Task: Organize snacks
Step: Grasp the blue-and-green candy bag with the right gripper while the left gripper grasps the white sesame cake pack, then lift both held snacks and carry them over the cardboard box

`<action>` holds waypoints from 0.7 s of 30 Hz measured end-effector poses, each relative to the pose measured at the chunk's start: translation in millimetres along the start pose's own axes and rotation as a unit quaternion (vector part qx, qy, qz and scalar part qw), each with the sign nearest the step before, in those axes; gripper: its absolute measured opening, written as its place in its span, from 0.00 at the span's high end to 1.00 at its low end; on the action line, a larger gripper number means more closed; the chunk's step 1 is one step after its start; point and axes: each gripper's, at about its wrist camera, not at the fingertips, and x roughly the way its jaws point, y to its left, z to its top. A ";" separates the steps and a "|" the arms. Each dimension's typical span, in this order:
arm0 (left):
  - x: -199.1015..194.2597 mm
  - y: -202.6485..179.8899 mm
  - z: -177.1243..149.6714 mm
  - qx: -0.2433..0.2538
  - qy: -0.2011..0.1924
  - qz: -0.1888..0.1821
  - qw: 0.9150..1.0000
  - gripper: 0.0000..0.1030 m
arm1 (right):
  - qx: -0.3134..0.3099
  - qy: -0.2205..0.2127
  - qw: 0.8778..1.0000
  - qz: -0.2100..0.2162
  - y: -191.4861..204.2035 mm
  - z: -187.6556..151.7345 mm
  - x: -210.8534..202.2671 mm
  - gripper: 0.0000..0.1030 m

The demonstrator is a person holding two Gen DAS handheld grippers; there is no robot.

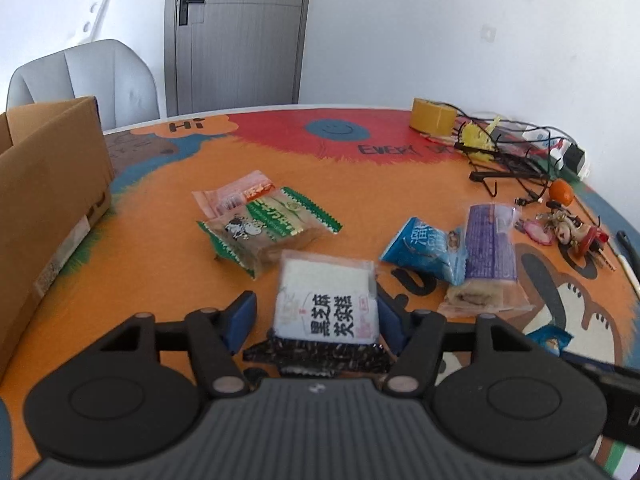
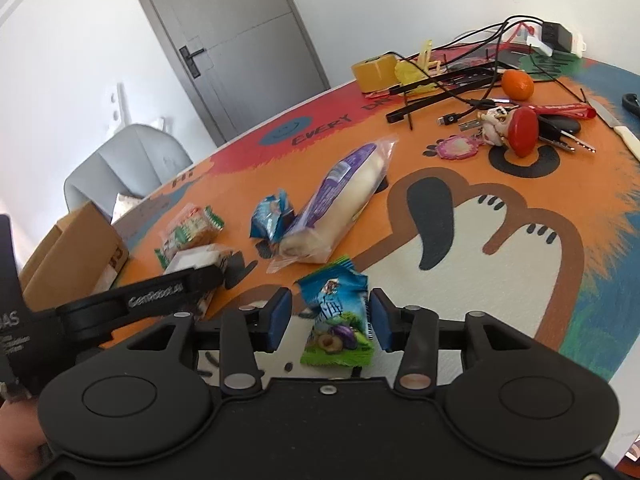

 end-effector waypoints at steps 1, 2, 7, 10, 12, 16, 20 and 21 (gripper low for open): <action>0.1 -1.6 -0.8 0.003 -0.002 -0.001 1.000 0.38 | -0.004 0.001 1.000 -0.002 1.6 -0.6 -0.3 0.56; -0.3 -3.5 -1.5 0.008 -0.002 -0.003 1.000 0.42 | -0.008 0.001 1.000 -0.004 2.9 -1.5 -0.6 0.56; -9.4 -1.7 -3.1 0.007 0.008 -0.015 1.000 0.54 | -0.004 -0.006 1.000 -0.005 0.5 -4.6 -2.5 0.69; -17.9 3.0 -5.3 0.001 0.007 -0.021 1.000 0.55 | 0.001 -0.011 1.000 -0.002 0.6 -5.5 -4.9 0.70; -24.3 5.9 -7.2 -0.002 0.004 -0.026 1.000 0.56 | -0.001 -0.015 1.000 0.004 4.6 -6.5 -8.0 0.71; -40.7 10.7 -6.4 -0.009 -0.009 -0.032 0.999 0.56 | -0.009 -0.030 0.999 0.023 18.3 -4.2 -16.9 0.71; -63.4 18.2 -0.5 -0.013 -0.031 -0.035 0.999 0.56 | -0.019 -0.044 0.998 0.041 33.5 -0.6 -26.0 0.71; -69.4 21.0 1.3 -0.014 -0.036 -0.037 0.999 0.56 | -0.019 -0.046 0.998 0.046 36.6 0.3 -27.4 0.71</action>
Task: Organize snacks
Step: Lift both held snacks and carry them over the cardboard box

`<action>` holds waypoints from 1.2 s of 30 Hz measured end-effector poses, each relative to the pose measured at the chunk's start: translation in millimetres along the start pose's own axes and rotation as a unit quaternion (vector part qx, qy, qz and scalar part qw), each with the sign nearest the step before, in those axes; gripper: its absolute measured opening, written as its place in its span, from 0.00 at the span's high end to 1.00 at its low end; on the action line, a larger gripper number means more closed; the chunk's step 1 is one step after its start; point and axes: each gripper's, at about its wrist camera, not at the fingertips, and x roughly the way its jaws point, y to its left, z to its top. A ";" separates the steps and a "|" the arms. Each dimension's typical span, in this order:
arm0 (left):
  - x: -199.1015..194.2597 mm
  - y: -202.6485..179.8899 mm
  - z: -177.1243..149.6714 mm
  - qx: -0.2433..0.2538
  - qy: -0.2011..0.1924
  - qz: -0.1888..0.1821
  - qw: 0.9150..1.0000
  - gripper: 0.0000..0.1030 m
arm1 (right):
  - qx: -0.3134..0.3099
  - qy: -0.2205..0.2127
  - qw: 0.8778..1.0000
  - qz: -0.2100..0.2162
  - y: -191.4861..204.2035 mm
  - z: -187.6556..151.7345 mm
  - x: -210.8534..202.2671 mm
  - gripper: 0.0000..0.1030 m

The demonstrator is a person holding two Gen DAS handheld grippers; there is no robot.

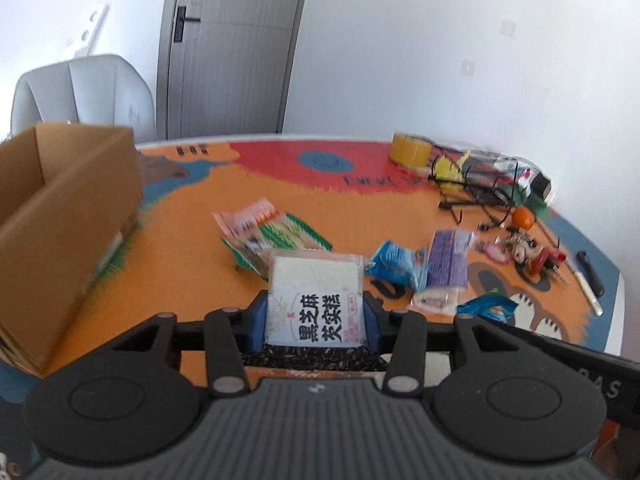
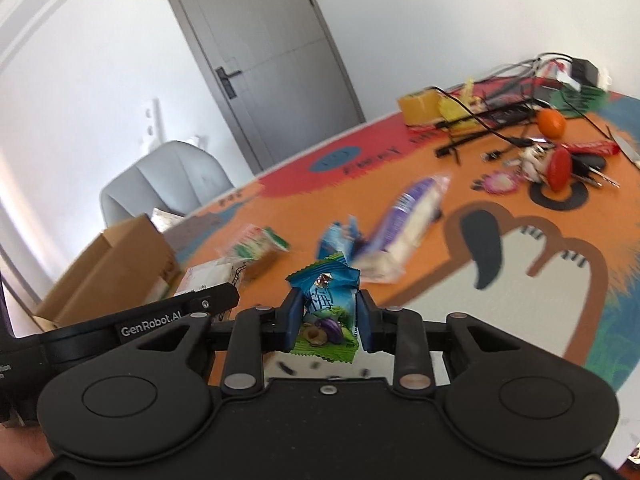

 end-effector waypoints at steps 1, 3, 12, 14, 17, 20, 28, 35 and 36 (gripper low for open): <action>-5.6 2.2 2.4 -0.001 -0.004 0.000 1.000 0.56 | -0.001 -0.002 1.000 0.004 3.3 1.1 -0.5 0.71; -17.7 7.1 6.8 -0.005 -0.015 0.000 1.000 0.56 | -0.002 -0.005 1.000 0.011 10.3 2.6 -1.4 0.71; -61.9 30.5 21.9 -0.013 -0.051 0.010 0.999 0.56 | -0.010 -0.022 0.999 0.048 42.9 8.1 -6.4 0.71; -68.9 36.4 24.9 -0.017 -0.056 0.013 0.998 0.56 | -0.013 -0.024 0.998 0.055 50.4 9.8 -6.6 0.71; -79.3 45.8 27.4 -0.021 -0.066 0.019 0.997 0.56 | -0.018 -0.027 0.997 0.067 60.7 11.6 -6.3 0.71; -88.4 55.3 29.9 -0.027 -0.075 0.024 0.996 0.56 | -0.023 -0.029 0.996 0.076 71.1 12.7 -5.7 0.71; -106.7 86.2 34.6 -0.049 -0.091 0.044 0.994 0.56 | -0.041 -0.032 0.994 0.098 98.5 16.1 -1.2 0.71; -113.8 114.0 37.9 -0.061 -0.097 0.068 0.991 0.56 | -0.052 -0.027 0.991 0.119 121.5 19.0 9.6 0.71; -114.2 119.4 39.1 -0.064 -0.098 0.073 0.990 0.56 | -0.053 -0.026 0.991 0.121 124.9 18.8 11.3 0.71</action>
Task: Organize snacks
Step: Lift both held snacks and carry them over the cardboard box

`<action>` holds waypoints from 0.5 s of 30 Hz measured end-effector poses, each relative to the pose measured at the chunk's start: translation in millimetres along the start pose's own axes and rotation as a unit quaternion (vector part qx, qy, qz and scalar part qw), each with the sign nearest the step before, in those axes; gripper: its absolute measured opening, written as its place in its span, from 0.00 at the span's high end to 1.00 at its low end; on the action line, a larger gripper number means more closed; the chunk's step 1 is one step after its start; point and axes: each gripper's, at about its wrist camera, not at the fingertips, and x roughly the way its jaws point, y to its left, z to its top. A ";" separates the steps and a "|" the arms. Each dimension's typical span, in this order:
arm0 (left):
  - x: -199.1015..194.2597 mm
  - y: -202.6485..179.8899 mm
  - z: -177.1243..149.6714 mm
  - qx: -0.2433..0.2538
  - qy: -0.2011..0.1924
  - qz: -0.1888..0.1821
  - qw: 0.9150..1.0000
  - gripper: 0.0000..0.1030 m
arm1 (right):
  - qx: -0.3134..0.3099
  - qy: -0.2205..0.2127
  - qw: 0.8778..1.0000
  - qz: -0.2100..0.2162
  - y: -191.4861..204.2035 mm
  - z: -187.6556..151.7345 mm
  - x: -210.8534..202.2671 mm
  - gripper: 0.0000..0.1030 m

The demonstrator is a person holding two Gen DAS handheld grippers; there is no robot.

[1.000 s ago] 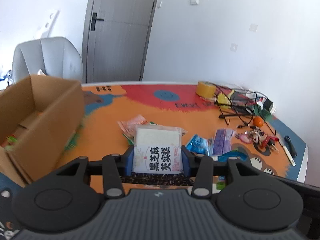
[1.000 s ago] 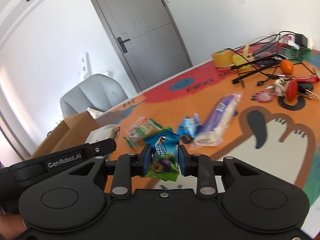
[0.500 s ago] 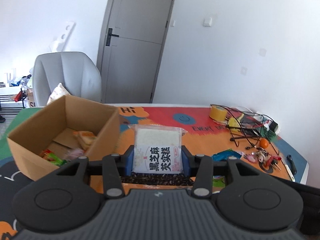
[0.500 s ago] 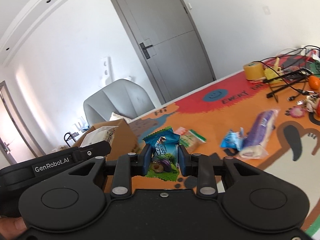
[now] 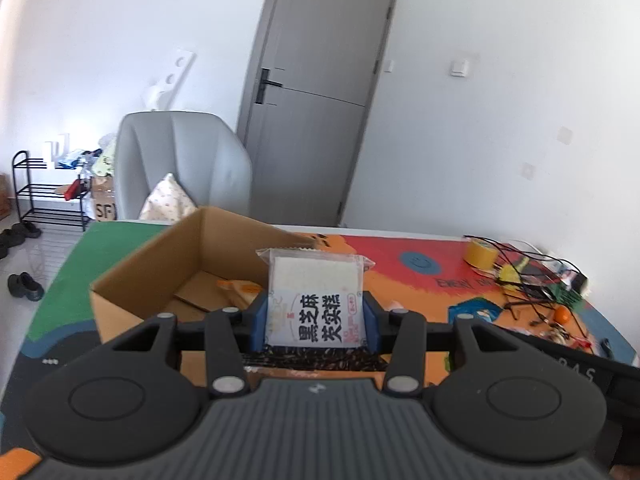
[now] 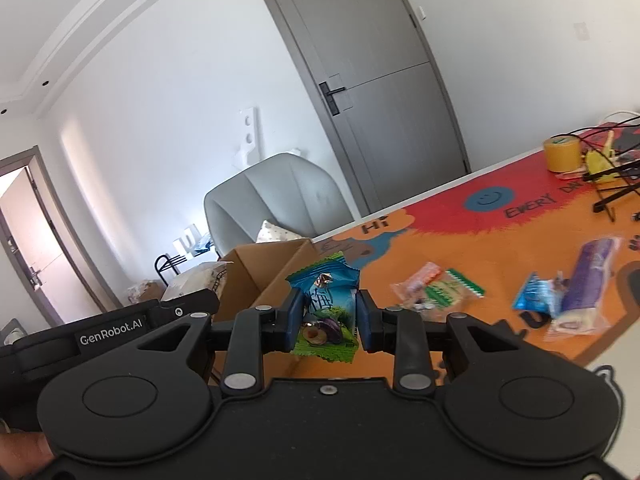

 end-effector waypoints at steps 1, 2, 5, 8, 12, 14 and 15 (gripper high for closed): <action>0.7 4.7 1.6 -0.003 -0.001 0.004 1.000 0.56 | -0.001 0.001 1.000 0.003 2.9 0.1 2.9 0.71; 1.2 9.2 2.6 -0.005 -0.002 0.008 1.000 0.56 | -0.002 0.002 1.000 0.006 5.1 0.6 6.0 0.71; 4.6 22.5 6.5 -0.014 -0.003 0.022 1.000 0.56 | -0.003 0.007 1.000 0.013 12.0 1.0 14.3 0.71; 9.3 35.3 10.7 -0.017 -0.004 0.034 0.999 0.56 | -0.008 0.010 1.000 0.021 19.6 2.5 22.5 0.71; 19.7 50.8 17.0 -0.022 -0.002 0.043 0.999 0.56 | -0.015 0.016 0.999 0.030 30.6 4.6 34.3 0.71; 26.8 57.8 19.6 -0.024 0.003 0.048 0.999 0.56 | -0.019 0.019 0.999 0.035 36.6 5.8 40.0 0.71; 30.5 60.9 20.8 -0.024 0.005 0.051 0.998 0.56 | -0.023 0.020 0.999 0.037 40.0 6.6 43.1 0.71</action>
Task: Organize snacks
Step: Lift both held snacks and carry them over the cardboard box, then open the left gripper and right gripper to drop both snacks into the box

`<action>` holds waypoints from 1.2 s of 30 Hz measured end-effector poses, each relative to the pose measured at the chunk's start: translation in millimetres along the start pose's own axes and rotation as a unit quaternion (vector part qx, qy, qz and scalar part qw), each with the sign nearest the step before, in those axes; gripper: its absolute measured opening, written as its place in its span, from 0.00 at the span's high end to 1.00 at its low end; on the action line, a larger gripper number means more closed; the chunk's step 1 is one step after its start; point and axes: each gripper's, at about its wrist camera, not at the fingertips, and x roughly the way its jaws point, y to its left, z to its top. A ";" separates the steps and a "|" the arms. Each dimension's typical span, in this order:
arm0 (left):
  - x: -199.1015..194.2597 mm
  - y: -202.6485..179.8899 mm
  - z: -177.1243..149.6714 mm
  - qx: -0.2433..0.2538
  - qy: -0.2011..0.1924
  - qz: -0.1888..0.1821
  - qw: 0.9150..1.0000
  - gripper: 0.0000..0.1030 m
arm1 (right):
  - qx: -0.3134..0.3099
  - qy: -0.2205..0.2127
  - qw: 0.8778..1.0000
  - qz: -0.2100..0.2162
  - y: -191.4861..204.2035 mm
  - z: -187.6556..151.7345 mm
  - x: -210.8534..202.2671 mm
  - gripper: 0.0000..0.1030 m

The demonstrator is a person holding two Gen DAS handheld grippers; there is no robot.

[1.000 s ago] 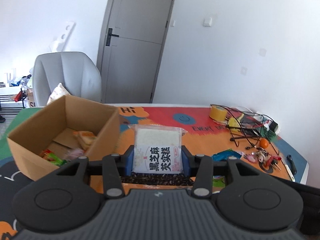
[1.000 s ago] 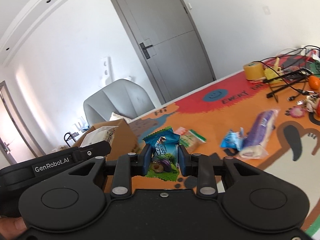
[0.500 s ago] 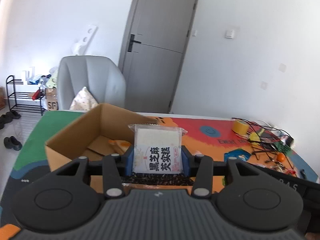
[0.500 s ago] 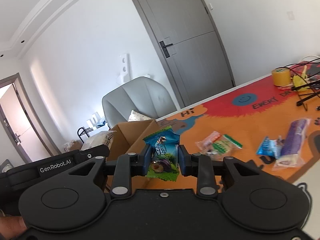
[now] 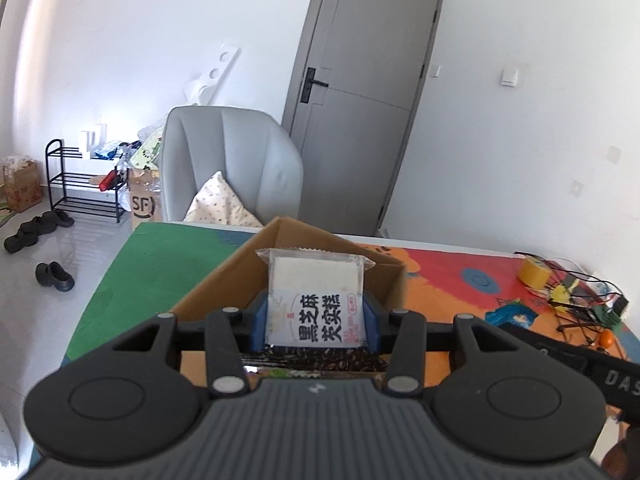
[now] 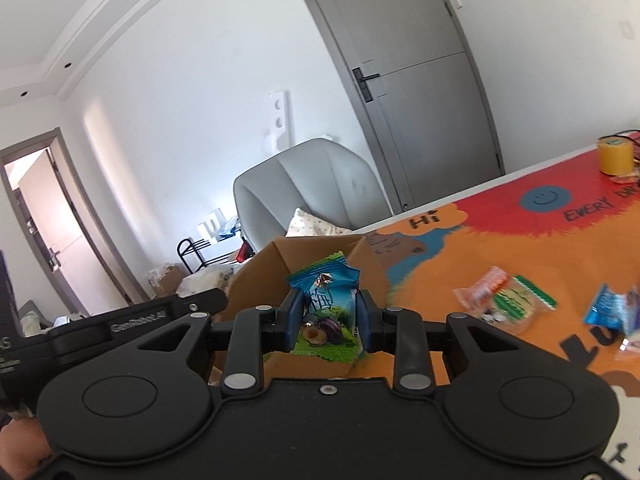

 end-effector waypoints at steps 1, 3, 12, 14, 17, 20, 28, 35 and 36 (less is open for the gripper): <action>2.9 1.8 0.4 0.000 0.002 0.002 1.000 0.56 | -0.004 0.001 1.000 0.002 3.6 1.1 3.7 0.71; 10.4 6.3 2.4 0.000 0.007 0.004 1.000 0.56 | -0.007 0.005 1.000 0.006 8.7 3.2 9.8 0.71; 37.6 18.6 11.6 -0.007 0.022 0.009 1.000 0.56 | -0.013 0.023 1.000 0.013 22.5 10.3 40.5 0.71; 42.1 20.3 14.0 -0.008 0.025 0.006 1.000 0.56 | -0.014 0.026 0.999 0.013 24.2 11.7 45.4 0.71; 48.0 22.3 17.7 -0.008 0.027 0.002 1.000 0.56 | -0.015 0.030 0.999 0.012 27.5 15.7 52.2 0.71; 53.2 23.7 20.7 -0.005 0.025 -0.001 1.000 0.56 | -0.016 0.032 0.999 0.010 31.5 21.0 58.9 0.71; 46.7 35.4 30.6 -0.016 0.011 0.006 1.000 0.40 | -0.023 0.037 0.999 -0.001 42.7 31.1 75.8 0.71; 27.0 63.4 40.0 -0.045 -0.002 0.022 0.999 0.36 | -0.025 0.045 0.999 0.003 59.1 34.8 92.4 0.71; 25.0 66.3 41.1 -0.047 -0.003 0.025 0.999 0.35 | -0.026 0.045 0.999 0.003 61.8 35.8 94.0 0.71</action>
